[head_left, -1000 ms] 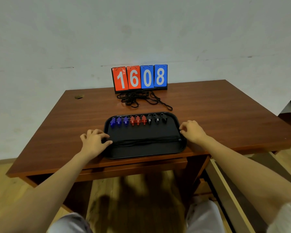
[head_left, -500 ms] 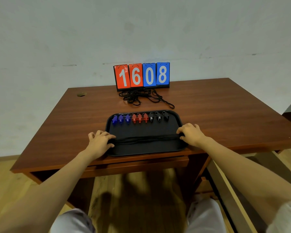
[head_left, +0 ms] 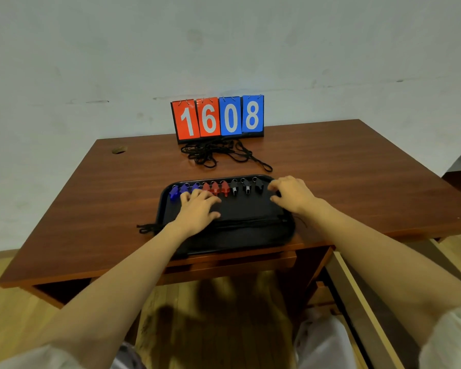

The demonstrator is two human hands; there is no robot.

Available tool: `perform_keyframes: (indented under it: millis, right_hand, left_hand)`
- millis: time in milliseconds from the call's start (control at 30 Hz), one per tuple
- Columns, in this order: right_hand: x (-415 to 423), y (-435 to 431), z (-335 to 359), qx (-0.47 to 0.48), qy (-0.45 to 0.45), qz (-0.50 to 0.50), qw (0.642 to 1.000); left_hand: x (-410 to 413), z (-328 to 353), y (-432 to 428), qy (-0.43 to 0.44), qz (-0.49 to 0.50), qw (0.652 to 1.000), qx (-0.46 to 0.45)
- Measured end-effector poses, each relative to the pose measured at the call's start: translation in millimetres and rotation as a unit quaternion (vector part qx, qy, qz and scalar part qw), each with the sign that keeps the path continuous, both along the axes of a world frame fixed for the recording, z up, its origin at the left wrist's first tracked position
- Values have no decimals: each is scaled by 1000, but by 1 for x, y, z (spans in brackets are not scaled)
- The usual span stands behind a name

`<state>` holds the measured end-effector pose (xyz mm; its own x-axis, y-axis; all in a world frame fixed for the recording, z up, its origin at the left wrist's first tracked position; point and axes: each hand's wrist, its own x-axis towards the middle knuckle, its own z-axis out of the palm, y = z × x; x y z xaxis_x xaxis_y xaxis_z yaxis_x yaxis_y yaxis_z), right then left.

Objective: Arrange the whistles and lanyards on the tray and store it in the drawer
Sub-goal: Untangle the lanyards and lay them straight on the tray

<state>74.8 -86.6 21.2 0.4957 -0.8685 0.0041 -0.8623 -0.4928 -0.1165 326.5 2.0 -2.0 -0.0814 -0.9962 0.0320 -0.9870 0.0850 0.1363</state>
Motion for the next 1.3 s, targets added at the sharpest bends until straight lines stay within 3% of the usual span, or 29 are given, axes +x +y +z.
perform_keyframes:
  millis: [200, 667, 867, 1100, 1300]
  right_hand:
    - [30, -64, 19, -2, -63, -20, 998]
    - [113, -219, -30, 82, -130, -46, 987]
    - [142, -241, -50, 86, -129, -116, 981]
    - [141, -239, -48, 108, -152, -147, 971]
    - [126, -214, -26, 143, -280, -112, 943]
  left_hand:
    - [-21, 22, -81, 2, 12, 999, -46]
    - [14, -11, -255, -26, 33, 999, 8]
    - [27, -36, -269, -30, 29, 995, 94]
    - [27, -35, -258, -18, 34, 994, 106]
    - [32, -19, -236, -14, 58, 991, 121]
